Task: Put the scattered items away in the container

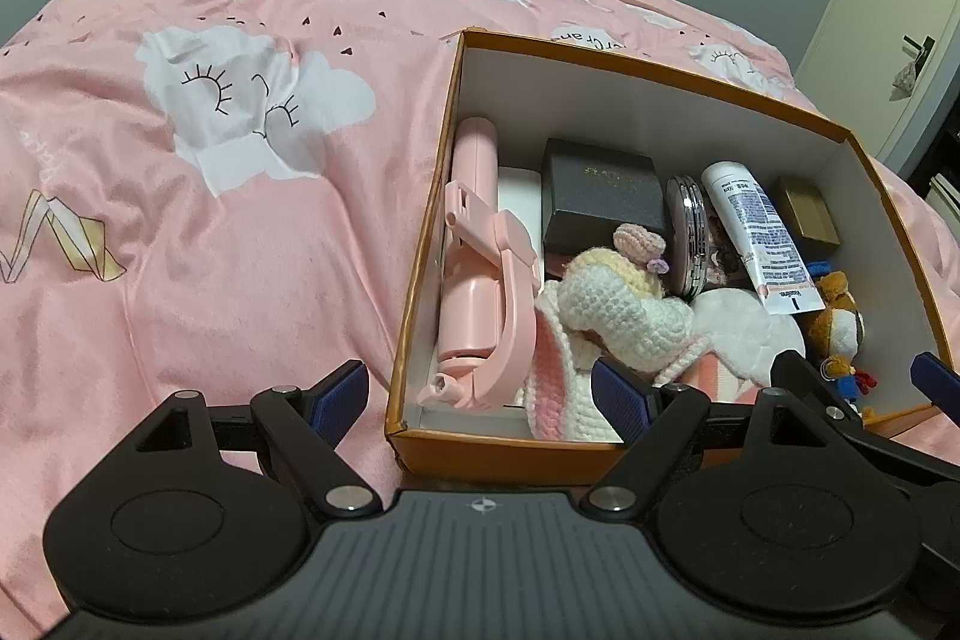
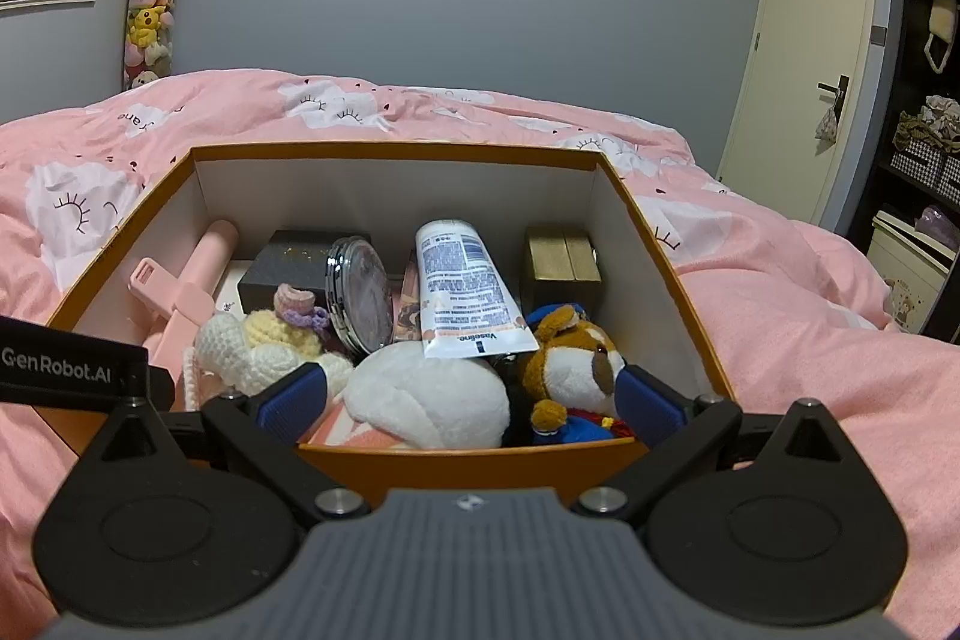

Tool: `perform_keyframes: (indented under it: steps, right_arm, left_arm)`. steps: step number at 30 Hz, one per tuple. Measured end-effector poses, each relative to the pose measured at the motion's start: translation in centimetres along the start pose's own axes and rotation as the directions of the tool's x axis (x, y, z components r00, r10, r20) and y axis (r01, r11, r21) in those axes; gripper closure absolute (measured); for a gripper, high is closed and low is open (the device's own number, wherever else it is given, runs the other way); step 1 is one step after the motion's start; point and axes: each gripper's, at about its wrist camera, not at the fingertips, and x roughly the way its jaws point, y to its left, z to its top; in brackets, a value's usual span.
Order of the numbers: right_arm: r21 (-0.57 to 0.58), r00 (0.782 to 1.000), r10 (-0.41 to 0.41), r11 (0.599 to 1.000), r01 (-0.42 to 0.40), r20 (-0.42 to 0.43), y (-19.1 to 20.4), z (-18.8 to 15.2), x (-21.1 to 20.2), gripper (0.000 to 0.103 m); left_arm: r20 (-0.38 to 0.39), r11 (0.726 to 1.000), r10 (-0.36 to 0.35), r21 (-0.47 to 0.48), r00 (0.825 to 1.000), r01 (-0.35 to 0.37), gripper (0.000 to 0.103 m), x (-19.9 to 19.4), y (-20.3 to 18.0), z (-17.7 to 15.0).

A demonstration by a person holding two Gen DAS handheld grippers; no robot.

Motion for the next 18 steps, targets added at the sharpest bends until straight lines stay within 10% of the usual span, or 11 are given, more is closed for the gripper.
perform_keyframes:
  steps: [18]
  right_arm:
    - [0.001,1.000,-0.001,1.000,0.001,-0.001,0.00,0.00,-0.02,0.000]
  left_arm:
    - [-0.003,1.000,-0.002,-0.006,1.000,0.002,0.007,0.05,0.04,-0.07]
